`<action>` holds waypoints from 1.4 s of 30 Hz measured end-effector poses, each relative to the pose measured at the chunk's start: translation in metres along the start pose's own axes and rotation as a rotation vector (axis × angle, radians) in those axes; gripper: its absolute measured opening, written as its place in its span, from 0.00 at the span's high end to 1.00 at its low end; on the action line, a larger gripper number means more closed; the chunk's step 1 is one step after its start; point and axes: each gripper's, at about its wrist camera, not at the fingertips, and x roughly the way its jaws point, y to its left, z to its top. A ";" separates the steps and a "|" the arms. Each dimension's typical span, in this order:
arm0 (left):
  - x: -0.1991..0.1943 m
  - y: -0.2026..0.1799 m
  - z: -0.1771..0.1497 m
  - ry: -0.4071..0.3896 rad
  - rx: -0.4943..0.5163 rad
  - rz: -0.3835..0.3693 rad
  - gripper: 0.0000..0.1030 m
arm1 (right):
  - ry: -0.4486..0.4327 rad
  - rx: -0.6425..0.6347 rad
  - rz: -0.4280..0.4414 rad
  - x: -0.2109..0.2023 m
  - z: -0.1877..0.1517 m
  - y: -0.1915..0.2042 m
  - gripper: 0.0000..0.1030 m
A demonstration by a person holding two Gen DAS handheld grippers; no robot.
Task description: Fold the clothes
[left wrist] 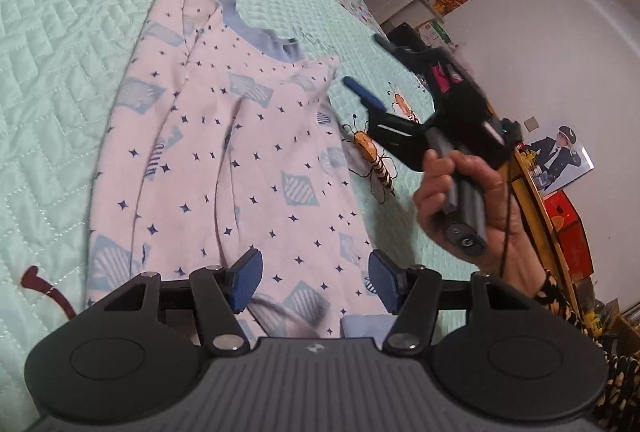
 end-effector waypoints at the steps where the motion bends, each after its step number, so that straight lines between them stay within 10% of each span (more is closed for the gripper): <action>1: -0.002 -0.002 0.000 -0.005 0.001 0.001 0.40 | 0.003 -0.007 0.019 -0.002 0.001 0.004 0.42; 18: -0.001 0.004 0.008 -0.022 -0.073 0.029 0.37 | 0.138 -0.090 -0.054 0.058 -0.012 -0.003 0.41; 31: -0.017 0.007 0.010 -0.077 -0.108 0.032 0.36 | 0.159 -0.068 0.052 0.030 -0.021 0.023 0.35; 35: -0.024 0.006 0.008 -0.094 -0.129 0.036 0.36 | 0.242 -0.173 -0.114 0.053 -0.032 0.013 0.41; 42: -0.048 0.006 -0.006 -0.100 -0.123 0.066 0.36 | 0.243 -0.238 0.006 -0.017 -0.053 0.053 0.36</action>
